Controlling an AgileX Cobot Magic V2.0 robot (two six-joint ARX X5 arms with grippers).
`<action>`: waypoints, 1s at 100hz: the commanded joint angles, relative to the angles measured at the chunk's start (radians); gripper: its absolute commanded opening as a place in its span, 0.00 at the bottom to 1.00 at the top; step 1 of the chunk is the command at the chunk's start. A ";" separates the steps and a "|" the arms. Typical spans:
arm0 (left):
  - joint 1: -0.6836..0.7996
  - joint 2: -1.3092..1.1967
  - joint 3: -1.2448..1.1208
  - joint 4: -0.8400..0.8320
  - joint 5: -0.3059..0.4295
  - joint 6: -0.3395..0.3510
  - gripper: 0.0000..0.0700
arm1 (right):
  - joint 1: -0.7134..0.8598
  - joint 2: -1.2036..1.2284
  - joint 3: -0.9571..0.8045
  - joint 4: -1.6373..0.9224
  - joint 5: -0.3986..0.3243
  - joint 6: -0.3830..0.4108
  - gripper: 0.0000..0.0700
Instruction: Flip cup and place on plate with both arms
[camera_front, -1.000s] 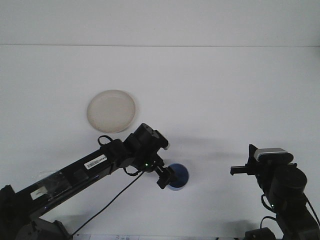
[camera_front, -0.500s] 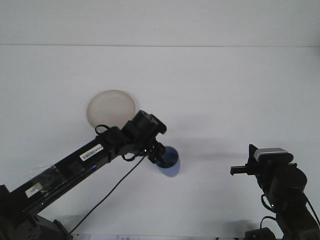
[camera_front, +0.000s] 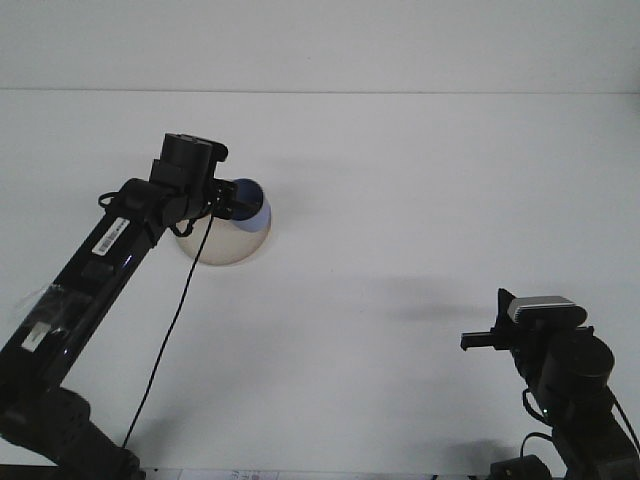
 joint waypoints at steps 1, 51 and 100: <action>0.024 0.045 0.017 0.008 -0.002 -0.016 0.01 | 0.002 0.003 0.012 0.008 0.000 0.010 0.00; 0.111 0.182 0.027 -0.003 -0.002 -0.027 0.75 | 0.002 0.003 0.012 0.008 0.000 0.011 0.00; 0.109 -0.064 0.122 -0.116 -0.002 -0.080 0.89 | 0.002 0.003 0.012 0.008 0.000 0.010 0.00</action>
